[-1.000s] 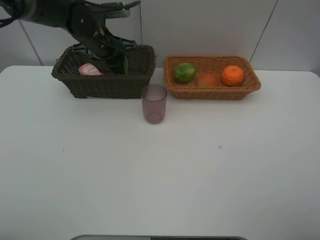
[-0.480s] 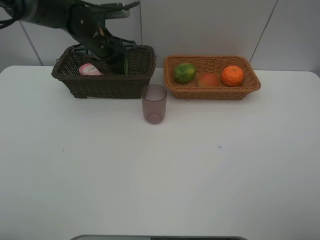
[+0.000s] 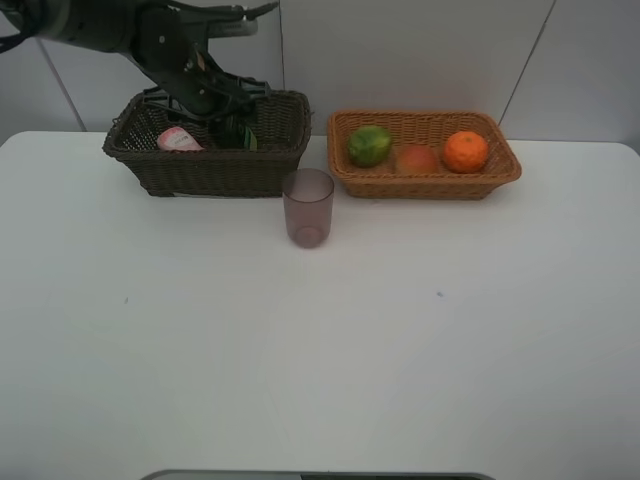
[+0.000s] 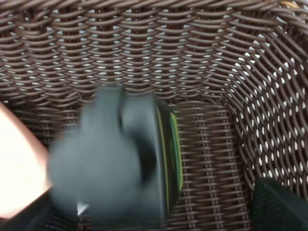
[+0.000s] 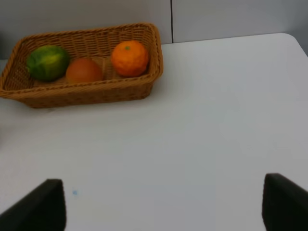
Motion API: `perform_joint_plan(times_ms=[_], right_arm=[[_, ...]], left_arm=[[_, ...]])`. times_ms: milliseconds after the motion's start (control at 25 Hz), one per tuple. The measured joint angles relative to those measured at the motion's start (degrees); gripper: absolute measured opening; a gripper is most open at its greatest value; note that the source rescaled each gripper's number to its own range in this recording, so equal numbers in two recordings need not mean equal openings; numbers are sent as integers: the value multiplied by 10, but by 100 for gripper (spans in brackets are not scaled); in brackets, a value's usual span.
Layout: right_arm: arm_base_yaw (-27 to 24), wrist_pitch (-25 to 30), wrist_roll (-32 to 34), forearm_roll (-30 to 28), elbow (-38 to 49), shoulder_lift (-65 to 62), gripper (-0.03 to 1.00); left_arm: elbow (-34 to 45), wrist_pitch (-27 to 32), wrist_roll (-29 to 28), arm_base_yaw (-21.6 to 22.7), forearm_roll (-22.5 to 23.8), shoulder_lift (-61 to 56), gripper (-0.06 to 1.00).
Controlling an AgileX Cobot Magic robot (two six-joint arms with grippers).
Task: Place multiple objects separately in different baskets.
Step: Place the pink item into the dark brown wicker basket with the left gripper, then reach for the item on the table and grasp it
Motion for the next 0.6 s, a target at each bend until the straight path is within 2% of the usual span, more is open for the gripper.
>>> perform_joint_plan(times_ms=[280,600], right_arm=[[0,0,0,0,0,0,71],[0,0,0,0,0,0,71]], left_arm=[[0,30,3,0,0,-59,93],[-1,125,42,-4,-1,-118,93]])
